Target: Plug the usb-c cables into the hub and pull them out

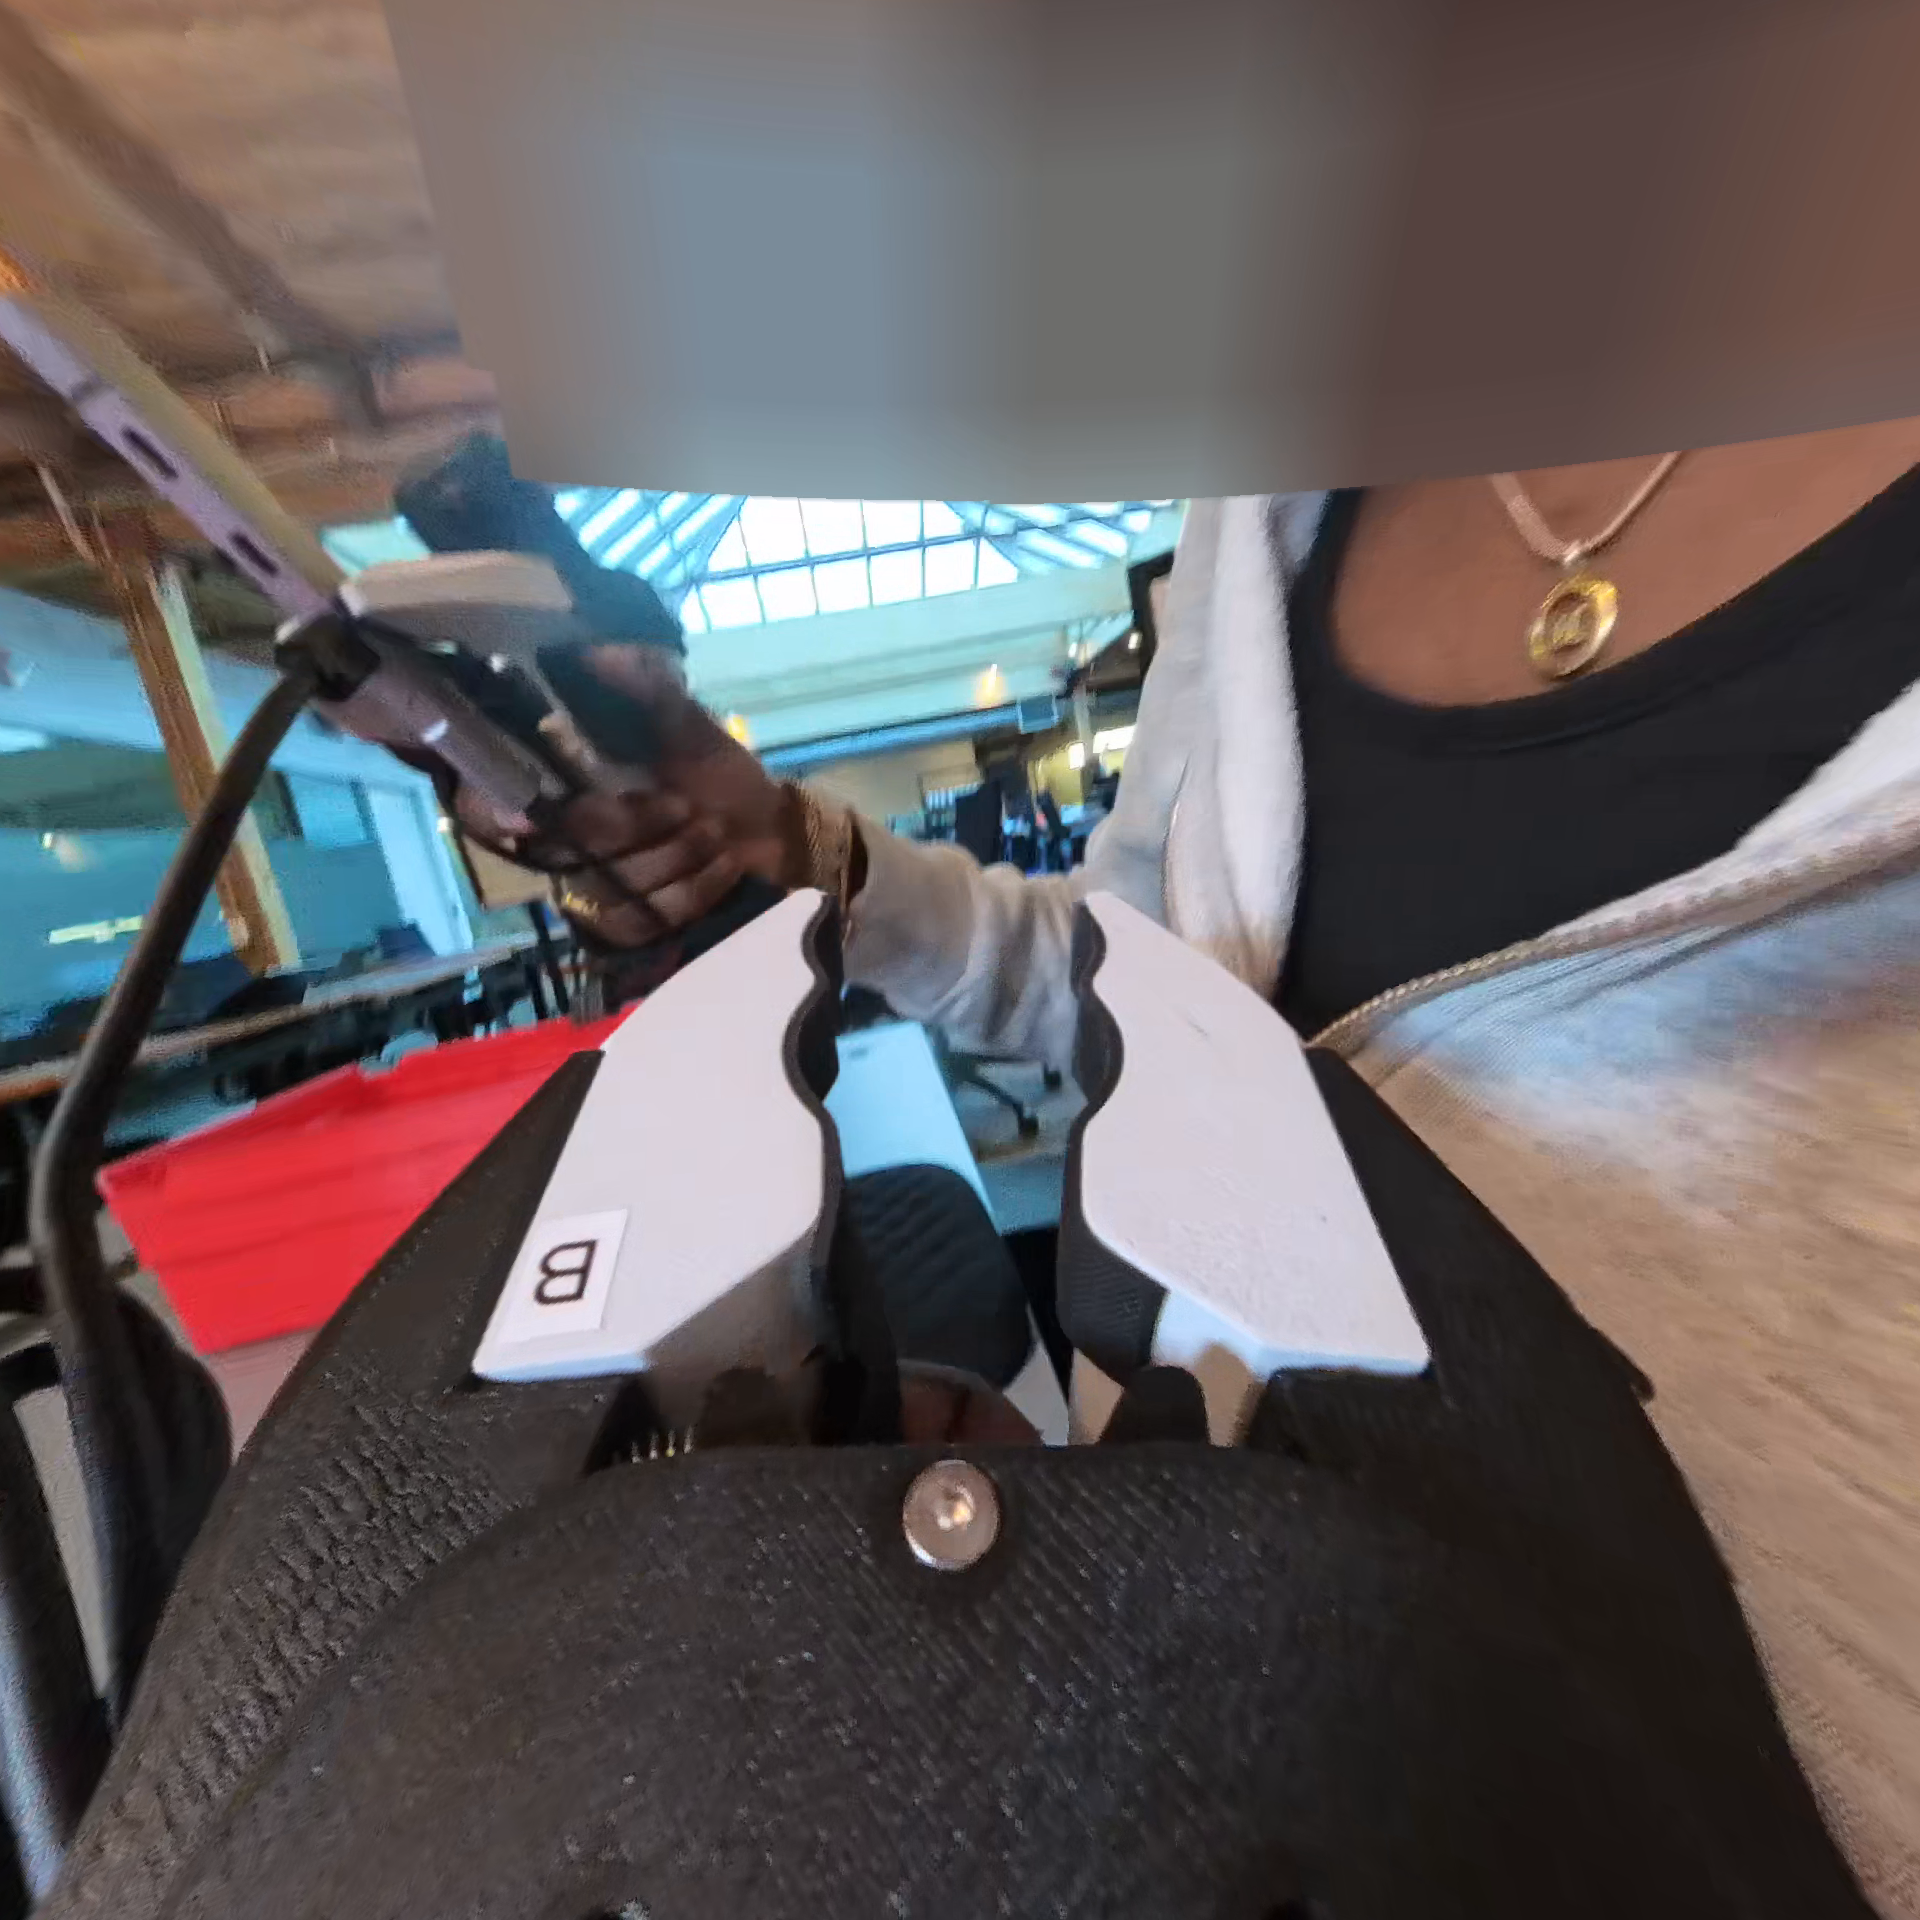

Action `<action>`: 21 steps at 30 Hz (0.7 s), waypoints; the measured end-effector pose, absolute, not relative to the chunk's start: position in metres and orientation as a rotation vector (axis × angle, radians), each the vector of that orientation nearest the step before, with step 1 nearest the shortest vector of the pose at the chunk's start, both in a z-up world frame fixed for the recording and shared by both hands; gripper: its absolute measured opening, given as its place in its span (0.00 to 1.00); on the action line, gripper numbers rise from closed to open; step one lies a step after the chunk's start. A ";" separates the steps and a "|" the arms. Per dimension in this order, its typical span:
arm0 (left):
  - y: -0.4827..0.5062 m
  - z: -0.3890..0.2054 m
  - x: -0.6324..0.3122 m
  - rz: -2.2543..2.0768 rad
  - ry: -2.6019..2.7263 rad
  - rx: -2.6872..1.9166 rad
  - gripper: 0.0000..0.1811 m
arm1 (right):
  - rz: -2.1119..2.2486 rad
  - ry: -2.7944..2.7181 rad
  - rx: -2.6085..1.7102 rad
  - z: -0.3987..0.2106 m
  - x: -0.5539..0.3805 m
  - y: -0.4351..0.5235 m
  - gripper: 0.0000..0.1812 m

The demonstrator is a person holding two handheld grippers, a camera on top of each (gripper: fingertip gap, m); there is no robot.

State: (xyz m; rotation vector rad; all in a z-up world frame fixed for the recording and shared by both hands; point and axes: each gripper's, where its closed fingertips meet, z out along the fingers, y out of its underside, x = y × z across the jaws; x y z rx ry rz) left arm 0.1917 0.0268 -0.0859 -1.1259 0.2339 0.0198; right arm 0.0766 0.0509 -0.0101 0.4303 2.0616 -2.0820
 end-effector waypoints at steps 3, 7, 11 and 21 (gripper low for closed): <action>0.010 -0.072 0.200 -0.066 0.259 -1.009 0.20 | -2.075 1.975 0.508 -0.011 0.066 0.048 0.04; -0.021 -0.053 0.219 -0.238 0.355 -0.853 0.10 | -2.119 1.860 0.673 -0.021 0.038 0.059 0.04; -0.019 -0.057 0.236 -0.286 0.460 -0.937 0.08 | -2.151 1.801 0.735 -0.022 0.029 0.064 0.04; -0.032 -0.055 0.284 -0.547 0.766 -1.028 0.03 | -2.274 1.722 0.785 -0.006 0.016 0.076 0.05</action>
